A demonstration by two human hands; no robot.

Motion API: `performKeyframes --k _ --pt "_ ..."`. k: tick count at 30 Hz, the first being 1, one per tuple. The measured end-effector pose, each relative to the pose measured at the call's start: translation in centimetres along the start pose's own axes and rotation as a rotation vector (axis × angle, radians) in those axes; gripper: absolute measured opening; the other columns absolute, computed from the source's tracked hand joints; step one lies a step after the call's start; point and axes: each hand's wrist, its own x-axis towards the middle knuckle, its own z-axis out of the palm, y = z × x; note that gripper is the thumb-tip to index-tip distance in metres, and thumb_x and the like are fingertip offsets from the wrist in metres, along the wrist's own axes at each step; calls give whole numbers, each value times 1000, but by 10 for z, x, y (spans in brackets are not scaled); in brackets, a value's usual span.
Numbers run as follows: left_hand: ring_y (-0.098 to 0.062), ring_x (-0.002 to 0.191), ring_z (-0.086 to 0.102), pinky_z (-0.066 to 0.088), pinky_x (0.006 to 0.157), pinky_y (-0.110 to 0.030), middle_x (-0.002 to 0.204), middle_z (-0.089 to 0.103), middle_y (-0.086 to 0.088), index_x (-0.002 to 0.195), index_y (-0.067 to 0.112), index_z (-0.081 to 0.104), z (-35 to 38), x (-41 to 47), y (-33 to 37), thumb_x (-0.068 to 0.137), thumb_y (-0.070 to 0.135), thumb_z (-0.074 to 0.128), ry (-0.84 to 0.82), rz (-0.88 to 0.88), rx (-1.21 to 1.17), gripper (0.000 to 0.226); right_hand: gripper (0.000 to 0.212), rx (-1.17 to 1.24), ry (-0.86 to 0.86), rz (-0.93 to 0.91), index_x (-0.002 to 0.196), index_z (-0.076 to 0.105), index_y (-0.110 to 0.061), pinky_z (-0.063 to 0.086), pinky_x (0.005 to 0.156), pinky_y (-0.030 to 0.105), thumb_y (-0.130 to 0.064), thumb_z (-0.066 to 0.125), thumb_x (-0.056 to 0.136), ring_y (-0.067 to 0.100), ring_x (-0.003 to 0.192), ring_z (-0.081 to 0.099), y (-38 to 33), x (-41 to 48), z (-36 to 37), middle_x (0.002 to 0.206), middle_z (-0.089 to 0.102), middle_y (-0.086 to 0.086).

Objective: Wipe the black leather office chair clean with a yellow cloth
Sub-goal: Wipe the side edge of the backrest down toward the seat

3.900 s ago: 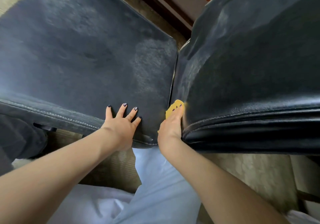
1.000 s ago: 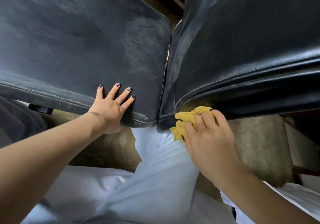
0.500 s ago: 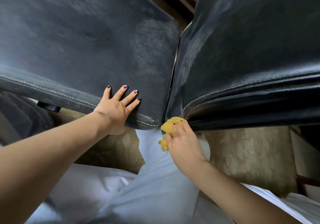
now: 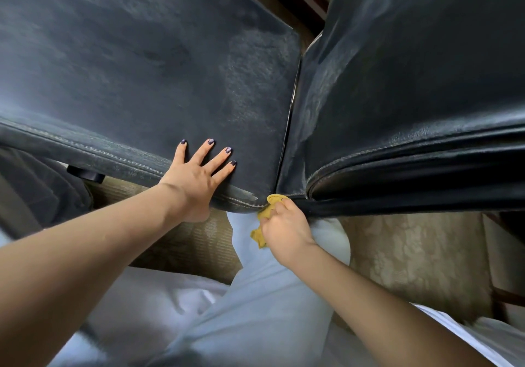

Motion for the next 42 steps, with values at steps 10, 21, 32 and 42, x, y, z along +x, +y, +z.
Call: performKeyframes --k 10,21,32,42 --pt "-31 143 -23 0 113 -60 156 -25 1 149 25 -17 -7 -1 -2 92 41 39 -26 13 -49 81 61 -135 629 94 51 53 -18 29 95 27 0 8 87 17 51 48 25 -45 -47 44 44 -5" --pt "-24 133 33 33 100 -44 141 42 9 133 35 46 -46 18 -51 88 39 47 174 32 -233 45 21 -224 120 291 103 62 -21 28 101 42 -32 59 86 32 104 54 75 -62 -115 102 64 11" --pt "-24 146 9 24 108 -52 158 1 16 148 44 9 -39 34 -88 95 52 27 123 -16 -59 57 50 -386 -412 254 148 28 -20 -2 116 47 -34 30 101 33 145 11 96 1 -142 156 23 8" --pt "-29 145 4 22 108 -60 159 -5 11 150 38 1 -52 39 -89 94 54 32 -34 29 18 66 53 -356 -380 385 149 29 -21 8 117 42 -30 38 97 25 147 4 164 58 -141 159 16 4"
